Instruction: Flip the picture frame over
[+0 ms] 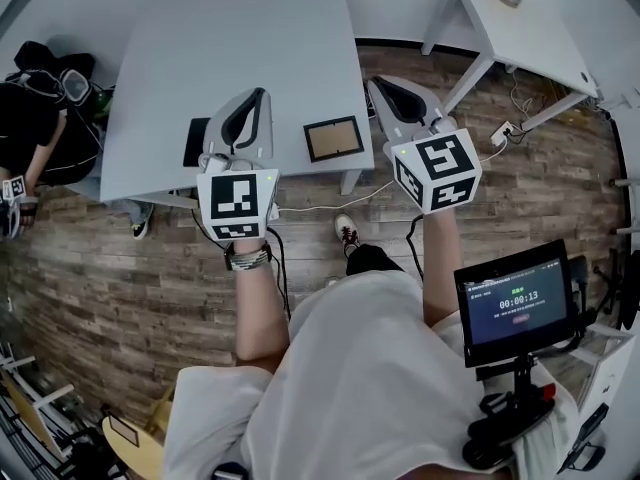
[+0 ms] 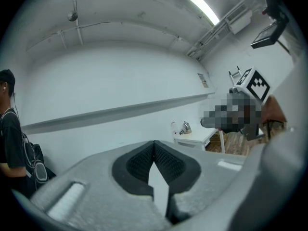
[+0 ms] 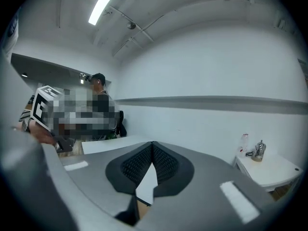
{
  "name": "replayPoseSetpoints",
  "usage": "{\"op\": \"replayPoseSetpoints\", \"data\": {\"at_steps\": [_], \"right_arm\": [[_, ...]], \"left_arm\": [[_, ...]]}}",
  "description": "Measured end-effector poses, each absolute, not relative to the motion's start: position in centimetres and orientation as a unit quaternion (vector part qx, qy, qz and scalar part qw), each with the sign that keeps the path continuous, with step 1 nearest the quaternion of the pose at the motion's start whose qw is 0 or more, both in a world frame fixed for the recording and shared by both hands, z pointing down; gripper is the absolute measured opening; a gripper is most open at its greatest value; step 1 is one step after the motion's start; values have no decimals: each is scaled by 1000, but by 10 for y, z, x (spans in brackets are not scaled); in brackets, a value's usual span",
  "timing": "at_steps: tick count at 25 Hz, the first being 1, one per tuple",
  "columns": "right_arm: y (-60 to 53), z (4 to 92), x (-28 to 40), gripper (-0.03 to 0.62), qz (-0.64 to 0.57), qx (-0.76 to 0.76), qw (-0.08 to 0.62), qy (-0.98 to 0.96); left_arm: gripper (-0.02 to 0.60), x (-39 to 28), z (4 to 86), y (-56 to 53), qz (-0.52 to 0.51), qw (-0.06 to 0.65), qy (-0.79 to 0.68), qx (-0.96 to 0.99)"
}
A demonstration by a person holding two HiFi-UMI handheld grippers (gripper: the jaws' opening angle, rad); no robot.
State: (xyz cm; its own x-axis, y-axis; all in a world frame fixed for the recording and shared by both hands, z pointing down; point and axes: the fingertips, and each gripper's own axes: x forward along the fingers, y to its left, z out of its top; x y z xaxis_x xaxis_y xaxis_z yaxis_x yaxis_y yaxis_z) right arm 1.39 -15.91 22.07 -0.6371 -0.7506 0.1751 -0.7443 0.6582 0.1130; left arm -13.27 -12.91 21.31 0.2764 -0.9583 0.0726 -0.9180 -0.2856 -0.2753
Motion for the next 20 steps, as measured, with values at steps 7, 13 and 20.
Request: {"op": "replayPoseSetpoints", "data": {"at_steps": [7, 13, 20], "right_arm": [[-159, 194, 11, 2, -28, 425, 79, -901], [-158, 191, 13, 2, -35, 430, 81, -898], [-156, 193, 13, 2, -32, 428, 83, -899]], "left_arm": [[5, -135, 186, -122, -102, 117, 593, -790], [3, -135, 187, -121, -101, 118, 593, -790], [5, -132, 190, -121, -105, 116, 589, -793]]}}
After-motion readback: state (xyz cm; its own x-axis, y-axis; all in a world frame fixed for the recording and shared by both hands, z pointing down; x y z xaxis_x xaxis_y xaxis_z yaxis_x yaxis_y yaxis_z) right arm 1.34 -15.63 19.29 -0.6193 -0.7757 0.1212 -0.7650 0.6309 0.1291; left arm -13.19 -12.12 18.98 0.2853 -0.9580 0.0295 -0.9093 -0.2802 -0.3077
